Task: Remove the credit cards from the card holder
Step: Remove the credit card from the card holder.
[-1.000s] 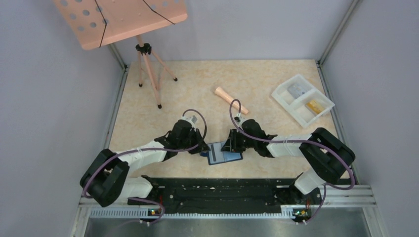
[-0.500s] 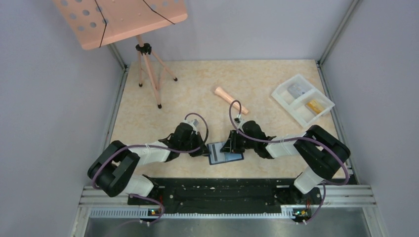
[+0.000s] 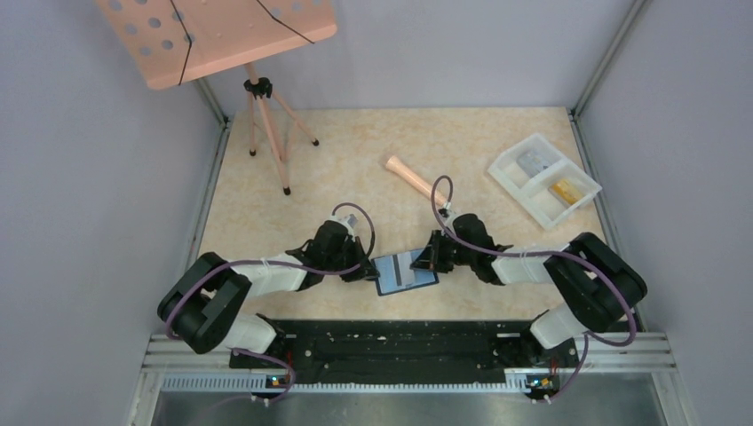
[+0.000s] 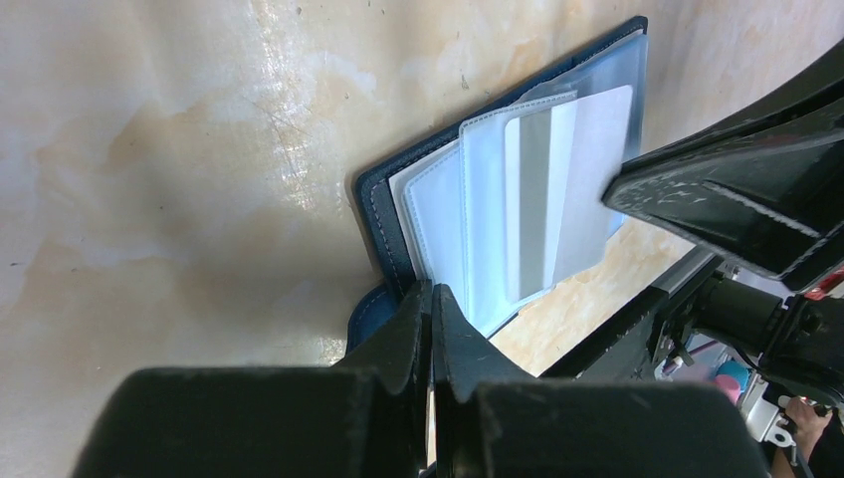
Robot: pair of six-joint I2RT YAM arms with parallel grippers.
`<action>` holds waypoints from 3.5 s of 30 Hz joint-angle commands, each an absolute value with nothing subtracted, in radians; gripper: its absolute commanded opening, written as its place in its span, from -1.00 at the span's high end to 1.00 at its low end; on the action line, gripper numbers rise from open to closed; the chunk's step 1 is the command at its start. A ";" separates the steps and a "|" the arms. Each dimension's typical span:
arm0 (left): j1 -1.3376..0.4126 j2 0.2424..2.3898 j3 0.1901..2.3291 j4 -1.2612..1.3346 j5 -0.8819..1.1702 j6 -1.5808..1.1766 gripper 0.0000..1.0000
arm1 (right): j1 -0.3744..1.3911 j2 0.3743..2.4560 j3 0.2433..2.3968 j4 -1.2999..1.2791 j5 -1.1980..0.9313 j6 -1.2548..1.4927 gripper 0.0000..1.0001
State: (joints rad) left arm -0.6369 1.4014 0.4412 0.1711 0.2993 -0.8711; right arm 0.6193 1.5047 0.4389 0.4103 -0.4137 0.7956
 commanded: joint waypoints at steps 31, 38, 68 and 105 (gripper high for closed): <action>-0.968 1.122 0.660 0.029 -0.114 -0.342 0.02 | 0.509 1.098 0.378 0.386 -0.487 1.098 1.00; -1.155 1.248 0.725 0.023 -0.353 -0.212 -0.09 | 0.507 1.111 0.366 0.436 -0.505 1.132 1.00; -1.295 1.333 0.801 -0.088 -0.672 -0.345 1.00 | 0.508 1.085 0.377 0.387 -0.479 0.934 0.35; -0.946 1.098 0.762 -0.209 0.383 -0.354 1.00 | 0.508 1.226 0.573 0.466 -1.152 0.487 0.17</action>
